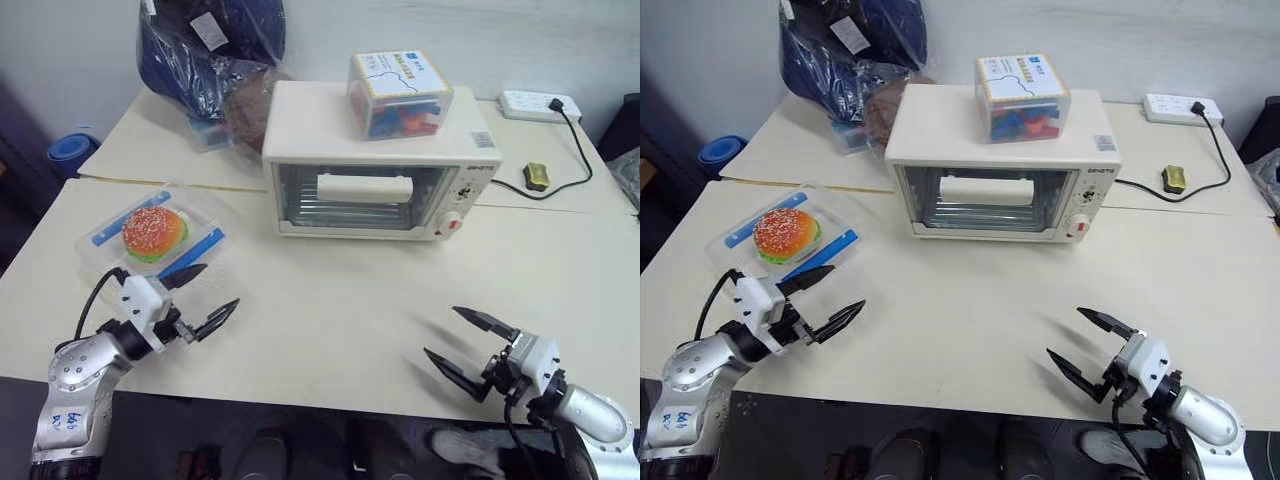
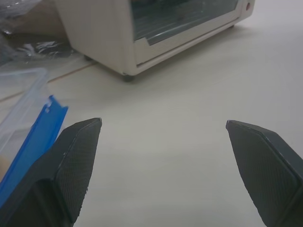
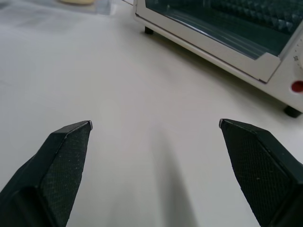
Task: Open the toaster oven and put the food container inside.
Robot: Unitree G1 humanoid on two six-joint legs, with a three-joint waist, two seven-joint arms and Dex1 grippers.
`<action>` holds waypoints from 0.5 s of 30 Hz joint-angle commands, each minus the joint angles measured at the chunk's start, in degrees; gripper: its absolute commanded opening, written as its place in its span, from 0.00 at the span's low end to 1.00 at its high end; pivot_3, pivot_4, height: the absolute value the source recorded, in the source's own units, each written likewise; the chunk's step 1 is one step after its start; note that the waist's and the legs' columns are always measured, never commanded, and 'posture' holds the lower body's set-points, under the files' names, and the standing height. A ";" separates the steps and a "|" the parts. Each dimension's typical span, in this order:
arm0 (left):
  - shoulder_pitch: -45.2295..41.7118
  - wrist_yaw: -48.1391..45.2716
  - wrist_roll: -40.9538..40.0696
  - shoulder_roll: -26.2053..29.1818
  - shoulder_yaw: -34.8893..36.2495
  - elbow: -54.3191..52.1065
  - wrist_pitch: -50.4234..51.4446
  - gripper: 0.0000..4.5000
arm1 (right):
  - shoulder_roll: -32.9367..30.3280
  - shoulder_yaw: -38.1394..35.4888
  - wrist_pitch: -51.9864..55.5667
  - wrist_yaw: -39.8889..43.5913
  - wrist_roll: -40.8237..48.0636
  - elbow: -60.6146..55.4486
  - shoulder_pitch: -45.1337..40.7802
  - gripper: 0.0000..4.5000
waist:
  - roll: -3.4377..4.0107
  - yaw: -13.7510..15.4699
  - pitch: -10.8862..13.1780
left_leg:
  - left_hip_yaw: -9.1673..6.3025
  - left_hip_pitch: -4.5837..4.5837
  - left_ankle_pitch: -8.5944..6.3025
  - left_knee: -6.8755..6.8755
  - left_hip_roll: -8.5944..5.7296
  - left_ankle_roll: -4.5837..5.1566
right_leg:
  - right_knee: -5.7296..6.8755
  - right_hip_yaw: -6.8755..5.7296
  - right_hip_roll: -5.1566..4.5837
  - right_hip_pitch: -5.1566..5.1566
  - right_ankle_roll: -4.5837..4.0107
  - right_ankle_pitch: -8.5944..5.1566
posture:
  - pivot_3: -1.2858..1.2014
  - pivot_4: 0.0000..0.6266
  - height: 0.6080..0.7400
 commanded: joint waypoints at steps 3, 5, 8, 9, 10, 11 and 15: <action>0.20 -2.45 -5.70 2.47 1.81 -3.39 4.70 1.00 | -0.73 0.28 2.24 0.00 2.29 -1.83 -4.44 1.00 | 0.01 -0.67 0.00 | -0.01 0.04 0.02 0.00 0.02 -0.03 | 0.05 0.00 0.02 0.01 0.00 0.00 | 0.52 0.24 1.00; 0.40 -6.57 -14.33 4.53 4.54 -5.67 9.95 1.00 | -1.81 1.03 6.65 -0.03 4.12 -3.13 -9.12 1.00 | 0.01 -1.20 0.01 | -0.05 0.05 0.05 0.05 0.03 -0.04 | 0.12 -0.01 0.00 0.03 -0.01 0.01 | 0.52 0.24 1.00; -0.56 -8.46 -19.28 7.79 7.19 -6.59 14.72 1.00 | -2.88 2.40 14.86 -1.04 7.34 -3.93 -18.35 1.00 | 0.07 -1.33 0.04 | -0.12 0.06 0.06 0.05 0.05 -0.07 | 0.16 -0.05 -0.01 0.02 -0.06 -0.01 | 0.52 0.24 1.00; -0.90 -8.91 -19.79 8.89 7.70 -6.81 15.60 1.00 | -3.13 2.76 17.62 -1.37 8.26 -3.69 -21.40 1.00 | 0.14 -1.31 0.08 | -0.13 0.05 0.07 0.05 0.05 -0.08 | 0.17 -0.06 -0.01 0.02 -0.07 -0.01 | 0.52 0.24 1.00; -1.19 -9.64 -19.25 9.90 7.95 -6.74 15.36 1.00 | -3.15 2.95 19.93 -1.53 9.15 -3.17 -24.28 1.00 | 0.19 -1.20 0.11 | -0.13 0.04 0.07 0.05 0.05 -0.09 | 0.17 -0.06 -0.01 0.01 -0.07 -0.02 | 0.52 0.24 1.00; -1.45 -10.04 -18.89 10.53 8.15 -6.71 15.18 1.00 | -3.15 3.14 22.19 -1.52 10.05 -2.56 -26.87 1.00 | 0.20 -1.16 0.12 | -0.15 0.04 0.07 0.04 0.03 -0.09 | 0.14 -0.08 -0.01 0.00 -0.07 -0.02 | 0.52 0.24 1.00; -0.99 -13.08 -21.69 11.79 9.68 -6.14 17.47 1.00 | -1.57 4.50 28.44 -2.27 11.39 1.63 -37.79 1.00 | 0.23 -1.00 0.14 | -0.21 -0.12 0.08 -0.02 0.01 -0.12 | -0.03 -0.14 -0.03 -0.08 -0.07 -0.02 | 0.52 0.24 1.00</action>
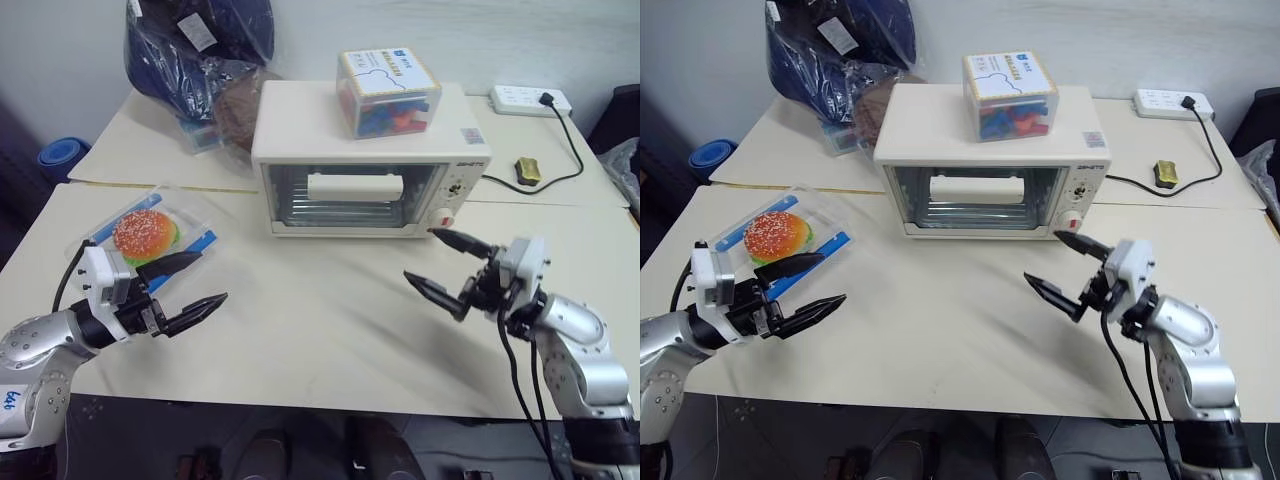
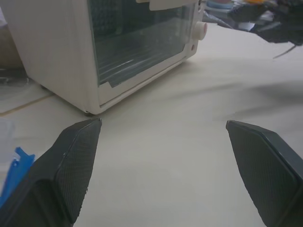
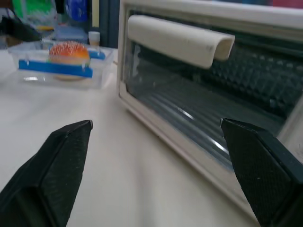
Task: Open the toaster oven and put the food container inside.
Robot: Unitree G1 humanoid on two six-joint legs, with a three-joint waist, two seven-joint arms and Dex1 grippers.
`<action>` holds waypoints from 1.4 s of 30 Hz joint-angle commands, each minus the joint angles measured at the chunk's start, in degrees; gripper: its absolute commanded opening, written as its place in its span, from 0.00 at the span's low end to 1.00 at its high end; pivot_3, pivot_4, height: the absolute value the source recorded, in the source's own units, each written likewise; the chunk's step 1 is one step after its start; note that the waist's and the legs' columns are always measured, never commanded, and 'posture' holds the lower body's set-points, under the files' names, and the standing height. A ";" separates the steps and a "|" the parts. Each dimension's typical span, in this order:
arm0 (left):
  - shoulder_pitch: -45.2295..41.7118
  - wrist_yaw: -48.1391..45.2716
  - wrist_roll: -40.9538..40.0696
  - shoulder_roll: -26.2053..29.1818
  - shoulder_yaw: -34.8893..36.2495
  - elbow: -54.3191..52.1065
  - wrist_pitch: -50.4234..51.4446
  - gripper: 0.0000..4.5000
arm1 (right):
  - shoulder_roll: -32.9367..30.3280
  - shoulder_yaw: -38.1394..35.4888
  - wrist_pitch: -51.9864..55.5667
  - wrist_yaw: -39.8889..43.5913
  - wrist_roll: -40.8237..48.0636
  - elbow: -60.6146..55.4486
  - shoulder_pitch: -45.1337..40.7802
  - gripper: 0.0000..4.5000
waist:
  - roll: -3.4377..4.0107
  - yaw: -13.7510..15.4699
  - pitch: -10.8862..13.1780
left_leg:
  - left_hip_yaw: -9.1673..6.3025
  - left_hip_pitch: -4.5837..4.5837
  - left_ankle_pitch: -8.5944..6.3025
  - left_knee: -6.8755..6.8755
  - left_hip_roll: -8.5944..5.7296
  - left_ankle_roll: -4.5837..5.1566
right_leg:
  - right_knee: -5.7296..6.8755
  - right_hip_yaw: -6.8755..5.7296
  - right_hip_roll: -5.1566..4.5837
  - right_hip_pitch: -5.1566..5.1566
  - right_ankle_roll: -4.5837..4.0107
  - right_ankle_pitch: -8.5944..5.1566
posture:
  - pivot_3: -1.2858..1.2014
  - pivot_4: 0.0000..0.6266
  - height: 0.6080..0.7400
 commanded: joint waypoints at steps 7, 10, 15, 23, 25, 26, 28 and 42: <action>2.47 -2.36 -4.89 -0.35 2.48 -4.40 3.55 1.00 | 4.81 2.03 4.99 0.98 1.11 6.43 -13.68 1.00 | 0.00 -0.16 0.00 | 0.06 -0.22 0.00 -0.01 0.00 0.00 | -0.01 0.03 0.00 -0.30 0.01 0.00 | 0.52 0.24 1.00; 2.72 -0.10 -5.12 -1.59 3.66 -5.40 3.74 1.00 | 5.43 2.33 5.61 3.61 2.95 4.30 -14.00 1.00 | 0.00 -0.16 0.00 | 0.09 -0.44 0.09 0.03 0.00 -0.16 | 0.09 0.06 0.01 -0.57 0.02 0.01 | 0.52 0.24 1.00; 2.63 2.65 -7.04 -2.00 4.95 -5.80 6.32 1.00 | 2.28 4.29 2.32 10.95 0.52 -1.05 -7.61 1.00 | 0.00 -0.12 0.00 | 0.06 -0.50 0.09 0.02 0.01 -0.13 | 0.14 0.04 0.03 -0.63 0.02 0.01 | 0.52 0.24 1.00; -9.85 10.22 -7.13 -3.40 2.62 -0.72 9.58 0.80 | -0.17 5.14 -6.62 14.00 -5.92 -2.99 2.37 1.00 | -0.01 -0.05 0.01 | 0.11 -0.37 0.10 0.19 -0.05 -0.09 | 0.42 0.07 0.03 -0.55 0.02 0.01 | 0.52 0.24 1.00; -16.14 11.24 -3.39 -4.10 -2.25 2.23 9.49 0.67 | 0.30 5.88 -7.95 13.50 -7.18 -2.96 3.04 1.00 | -0.01 -0.18 0.01 | 0.11 -0.31 0.13 0.17 -0.05 -0.12 | 0.52 0.08 0.07 -0.54 0.02 0.01 | 0.52 0.24 1.00; -20.60 12.08 -0.88 -5.29 -5.76 4.44 9.18 0.59 | 0.80 6.20 -8.67 12.71 -7.99 -2.89 3.29 1.00 | -0.01 -0.06 0.01 | 0.14 -0.24 0.14 0.15 -0.05 -0.13 | 0.55 0.10 0.07 -0.53 0.02 0.01 | 0.52 0.24 1.00; -26.81 12.68 2.31 -7.40 -10.62 8.11 9.13 0.46 | 1.62 6.47 -10.32 11.35 -9.38 -2.53 3.78 1.00 | -0.06 0.18 0.00 | 0.09 -0.25 0.17 0.17 -0.08 -0.19 | 0.57 0.04 0.11 -0.51 0.02 0.01 | 0.52 0.24 1.00; -27.59 2.05 16.86 -7.30 -24.39 13.09 0.79 0.00 | -0.97 -6.04 -17.66 5.55 -9.06 -2.94 23.67 1.00 | -0.06 0.53 0.00 | 0.34 -0.40 0.26 0.24 -0.08 -0.36 | 0.40 0.20 0.10 -0.61 0.09 0.03 | 0.52 0.24 1.00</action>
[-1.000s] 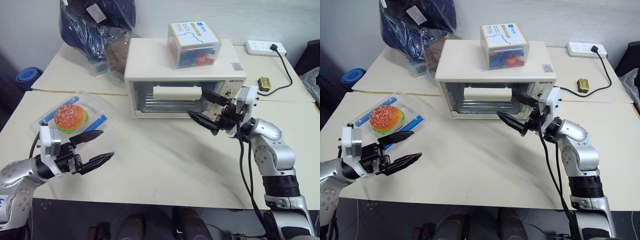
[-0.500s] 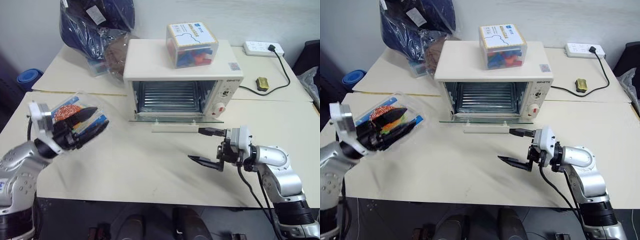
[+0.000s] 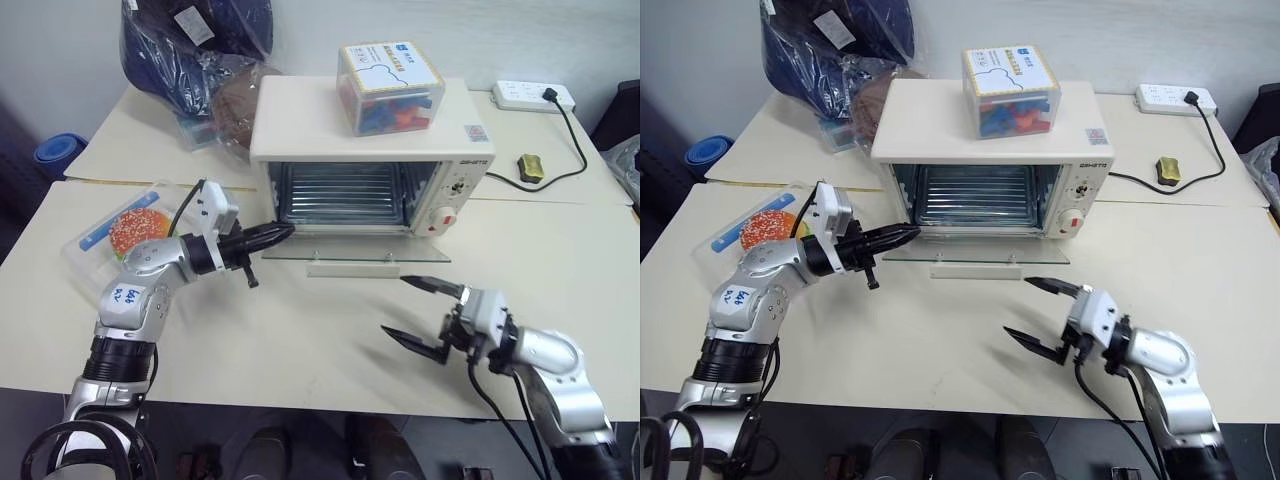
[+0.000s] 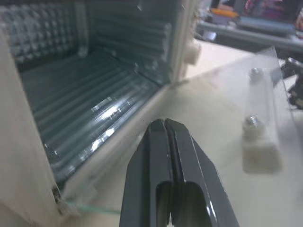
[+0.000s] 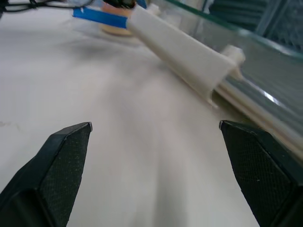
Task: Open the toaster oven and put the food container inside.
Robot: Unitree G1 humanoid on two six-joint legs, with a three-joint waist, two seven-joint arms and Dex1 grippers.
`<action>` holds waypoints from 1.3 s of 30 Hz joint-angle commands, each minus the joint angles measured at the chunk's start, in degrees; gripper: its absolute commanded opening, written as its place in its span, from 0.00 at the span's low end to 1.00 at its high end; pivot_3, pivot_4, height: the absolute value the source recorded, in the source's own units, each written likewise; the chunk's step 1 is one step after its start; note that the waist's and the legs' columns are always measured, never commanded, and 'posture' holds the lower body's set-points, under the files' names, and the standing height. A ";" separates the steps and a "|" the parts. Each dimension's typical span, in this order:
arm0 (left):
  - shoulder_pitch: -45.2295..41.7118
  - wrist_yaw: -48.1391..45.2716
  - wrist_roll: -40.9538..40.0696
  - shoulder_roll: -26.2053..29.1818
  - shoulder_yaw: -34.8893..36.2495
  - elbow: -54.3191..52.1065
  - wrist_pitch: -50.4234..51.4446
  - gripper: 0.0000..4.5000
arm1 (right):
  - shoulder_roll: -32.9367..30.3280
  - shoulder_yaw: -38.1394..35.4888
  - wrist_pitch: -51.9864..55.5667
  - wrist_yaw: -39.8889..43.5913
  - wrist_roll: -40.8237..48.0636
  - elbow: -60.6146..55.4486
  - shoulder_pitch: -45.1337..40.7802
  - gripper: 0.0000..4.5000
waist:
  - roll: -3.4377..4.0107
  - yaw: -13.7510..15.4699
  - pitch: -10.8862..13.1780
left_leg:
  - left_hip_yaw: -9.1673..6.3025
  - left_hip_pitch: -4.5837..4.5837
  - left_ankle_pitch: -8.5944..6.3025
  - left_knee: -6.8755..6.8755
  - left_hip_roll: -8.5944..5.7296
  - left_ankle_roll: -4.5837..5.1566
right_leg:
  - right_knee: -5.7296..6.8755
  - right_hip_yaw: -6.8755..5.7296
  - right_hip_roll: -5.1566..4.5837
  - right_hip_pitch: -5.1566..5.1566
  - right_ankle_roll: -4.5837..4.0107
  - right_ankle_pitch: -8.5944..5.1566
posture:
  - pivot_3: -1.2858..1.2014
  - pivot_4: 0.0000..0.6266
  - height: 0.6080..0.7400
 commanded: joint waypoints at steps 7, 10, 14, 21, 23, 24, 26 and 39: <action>9.03 4.63 4.77 -1.98 -1.04 -8.60 -0.65 0.00 | -0.37 -13.86 -3.26 -1.55 7.45 0.09 6.45 1.00 | -0.01 0.16 0.01 | -0.02 0.37 -0.11 -0.06 0.01 0.26 | 0.15 0.06 0.00 0.30 0.01 0.01 | 0.52 0.24 1.00; 11.88 8.46 3.91 -3.66 1.15 -11.41 1.43 0.00 | -0.51 -13.15 2.23 -2.51 12.10 -1.37 3.97 1.00 | -0.01 0.05 0.01 | -0.02 0.38 -0.11 -0.08 0.05 0.25 | 0.14 0.06 0.04 0.30 0.01 0.01 | 0.52 0.24 1.00; 20.10 14.21 -0.75 -4.80 11.44 -18.71 3.51 0.20 | -0.15 -10.09 4.72 -0.90 15.28 -3.01 -2.03 1.00 | -0.01 -0.62 0.01 | -0.05 0.37 -0.11 -0.09 0.08 0.25 | 0.15 0.06 0.03 0.28 0.01 0.01 | 0.52 0.24 1.00; 41.30 15.12 -13.82 -6.74 37.68 -26.25 2.73 0.67 | 2.09 -2.88 2.91 4.77 14.05 -1.06 -10.51 1.00 | -0.01 -0.70 0.01 | -0.08 0.35 -0.13 -0.18 0.13 0.22 | 0.05 0.03 0.03 0.24 -0.08 -0.04 | 0.52 0.24 1.00; 44.95 17.22 -17.31 -7.63 44.33 -26.09 3.04 0.80 | 2.57 -1.86 2.67 5.64 14.13 -0.75 -12.10 1.00 | -0.04 -0.62 0.02 | -0.07 0.34 -0.15 -0.15 0.12 0.25 | -0.01 0.02 -0.01 0.25 -0.08 -0.04 | 0.52 0.24 1.00; 46.87 19.12 -18.18 -7.75 47.42 -25.56 3.99 0.86 | 2.68 -1.40 2.85 6.13 14.34 -0.70 -12.74 1.00 | -0.06 -0.42 0.03 | -0.12 0.33 -0.15 -0.15 0.11 0.26 | -0.01 -0.02 -0.04 0.26 -0.08 -0.04 | 0.52 0.24 1.00; 50.10 24.45 -23.74 -7.54 54.81 -23.21 8.89 1.00 | 2.76 -0.02 2.60 7.84 14.10 -0.78 -14.30 1.00 | -0.06 0.20 0.03 | -0.24 0.34 -0.15 -0.11 0.09 0.27 | -0.04 -0.10 -0.08 0.35 -0.09 -0.05 | 0.52 0.24 1.00; 45.93 37.01 -40.88 9.30 59.56 -14.02 31.20 1.00 | 1.89 0.32 2.07 5.45 11.23 -5.71 -15.43 1.00 | -0.13 0.91 -0.02 | -0.46 0.42 -0.20 -0.19 0.08 0.31 | -0.26 -0.25 -0.11 0.60 -0.15 -0.06 | 0.52 0.24 1.00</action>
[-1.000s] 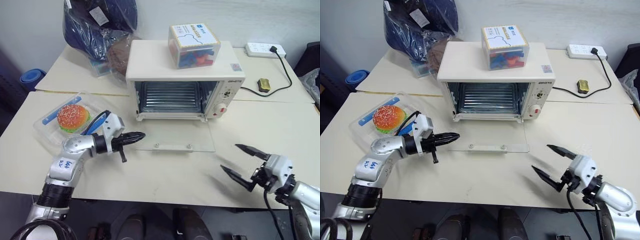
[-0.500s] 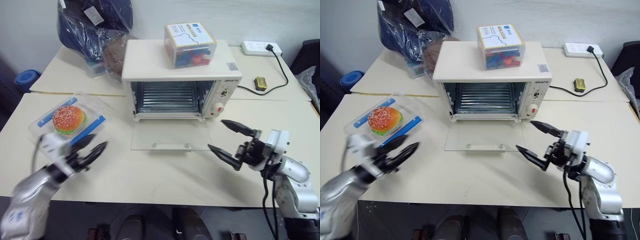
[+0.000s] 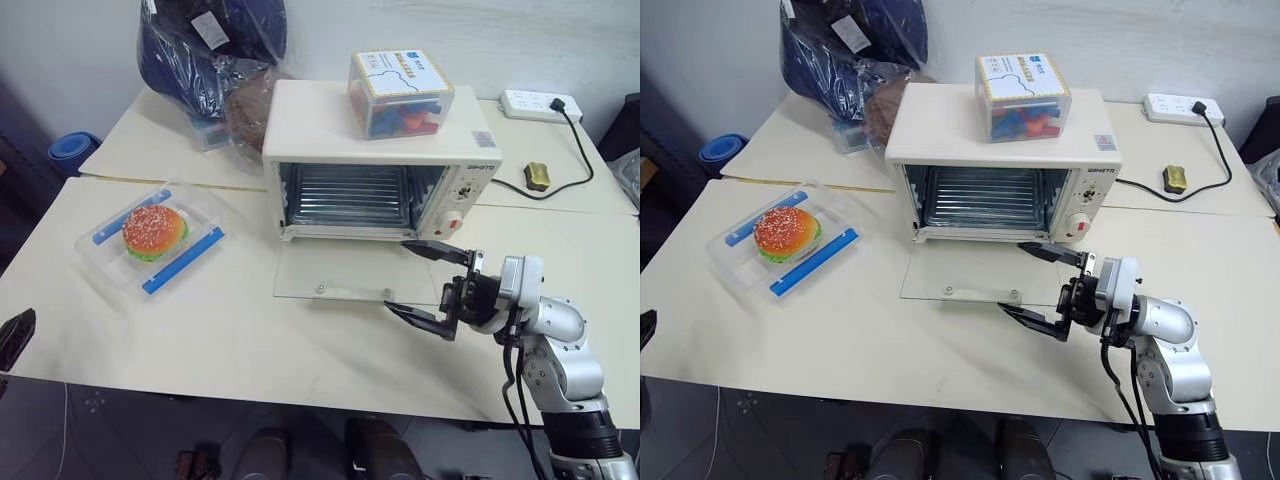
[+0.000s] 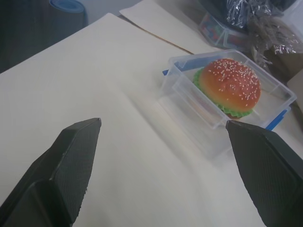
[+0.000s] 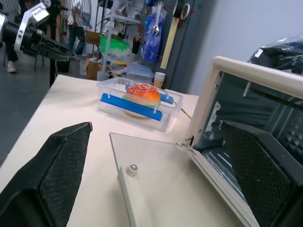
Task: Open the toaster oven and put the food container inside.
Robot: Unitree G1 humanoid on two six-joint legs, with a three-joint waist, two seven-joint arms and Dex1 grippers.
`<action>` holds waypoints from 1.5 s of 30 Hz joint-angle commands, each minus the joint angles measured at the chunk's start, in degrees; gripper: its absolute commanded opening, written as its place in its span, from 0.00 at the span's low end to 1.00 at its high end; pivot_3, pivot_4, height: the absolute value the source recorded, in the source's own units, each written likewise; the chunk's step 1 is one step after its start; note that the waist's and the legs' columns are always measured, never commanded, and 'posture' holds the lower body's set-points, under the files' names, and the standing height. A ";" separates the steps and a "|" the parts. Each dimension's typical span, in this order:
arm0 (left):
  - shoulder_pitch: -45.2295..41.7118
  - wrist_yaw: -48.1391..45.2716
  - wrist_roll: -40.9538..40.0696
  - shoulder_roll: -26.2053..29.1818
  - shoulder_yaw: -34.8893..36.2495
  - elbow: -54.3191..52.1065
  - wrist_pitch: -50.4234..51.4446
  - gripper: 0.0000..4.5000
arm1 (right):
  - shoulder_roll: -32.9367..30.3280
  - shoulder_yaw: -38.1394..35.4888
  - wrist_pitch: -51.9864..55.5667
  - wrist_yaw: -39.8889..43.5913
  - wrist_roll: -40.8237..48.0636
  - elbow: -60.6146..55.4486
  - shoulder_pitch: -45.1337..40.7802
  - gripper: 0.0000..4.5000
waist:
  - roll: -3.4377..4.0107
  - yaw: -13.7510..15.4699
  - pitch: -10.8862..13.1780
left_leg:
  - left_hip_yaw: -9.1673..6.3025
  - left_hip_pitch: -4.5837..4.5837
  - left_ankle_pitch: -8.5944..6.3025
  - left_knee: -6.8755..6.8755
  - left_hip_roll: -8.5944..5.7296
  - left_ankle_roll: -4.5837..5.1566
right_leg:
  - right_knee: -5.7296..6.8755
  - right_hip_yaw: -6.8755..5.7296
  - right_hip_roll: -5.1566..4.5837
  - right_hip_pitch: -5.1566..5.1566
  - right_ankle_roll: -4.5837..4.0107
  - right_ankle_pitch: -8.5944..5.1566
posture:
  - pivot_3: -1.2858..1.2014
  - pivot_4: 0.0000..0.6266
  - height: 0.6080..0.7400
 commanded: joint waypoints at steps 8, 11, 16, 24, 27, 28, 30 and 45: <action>-26.08 17.41 -1.86 19.07 -15.93 19.85 27.00 1.00 | -3.60 -4.68 -0.96 -4.25 -0.89 -8.82 6.55 1.00 | -0.02 -0.70 -0.01 | 0.07 -0.03 -0.02 -0.20 -0.04 -0.06 | -0.01 0.06 0.04 -0.18 0.00 -0.01 | 0.52 0.24 1.00; -31.60 16.77 0.13 19.85 -19.40 23.16 30.02 1.00 | -3.32 -4.60 -1.37 -5.57 -1.71 -9.89 7.92 1.00 | -0.11 -1.17 -0.05 | 0.18 -0.21 0.03 -0.14 -0.04 -0.15 | 0.18 0.13 0.02 -0.47 0.02 -0.01 | 0.52 0.24 1.00; -36.81 14.37 3.90 20.43 -22.87 25.74 31.97 0.74 | -3.33 -5.21 -2.27 -6.50 -2.16 -10.40 10.41 1.00 | -0.11 -1.70 -0.05 | 0.18 -0.25 0.12 -0.16 -0.03 -0.31 | 0.34 0.13 0.05 -0.61 0.01 -0.01 | 0.52 0.24 1.00; -41.00 12.51 8.87 21.32 -21.31 26.40 32.46 0.19 | -3.52 -5.83 -4.58 -6.12 -2.43 -8.13 11.77 1.00 | -0.11 -1.61 -0.05 | 0.17 -0.21 0.16 -0.14 -0.04 -0.35 | 0.42 0.14 0.03 -0.60 0.01 -0.01 | 0.52 0.24 1.00; -39.90 7.89 10.34 23.87 -21.52 25.05 31.82 0.07 | -3.89 -6.16 -5.52 -5.38 -2.33 -6.58 11.80 1.00 | -0.13 -1.65 -0.05 | 0.21 -0.24 0.20 -0.15 -0.04 -0.44 | 0.40 0.16 0.04 -0.65 0.01 -0.01 | 0.52 0.24 1.00; -39.07 5.24 10.60 25.46 -22.03 24.12 31.85 0.06 | -4.00 -6.34 -6.07 -4.85 -2.33 -5.61 11.81 1.00 | -0.17 -1.61 -0.05 | 0.20 -0.24 0.23 -0.15 -0.03 -0.50 | 0.40 0.15 0.04 -0.64 0.01 -0.01 | 0.52 0.24 1.00; -38.20 1.28 10.47 27.75 -22.68 22.40 32.86 0.06 | -4.19 -6.74 -7.30 -3.66 -2.31 -3.43 11.82 1.00 | -0.21 -1.58 -0.03 | 0.21 -0.25 0.23 -0.15 -0.03 -0.50 | 0.38 0.17 0.03 -0.64 0.00 -0.01 | 0.52 0.24 1.00; -64.06 -0.16 2.49 16.93 -42.89 3.70 48.21 0.06 | -3.84 -12.30 -19.55 1.37 -2.68 8.53 20.15 1.00 | -0.13 -0.02 0.03 | 0.19 -0.25 0.17 0.04 -0.12 -0.32 | 0.55 0.13 0.04 -0.54 0.02 -0.01 | 0.52 0.24 1.00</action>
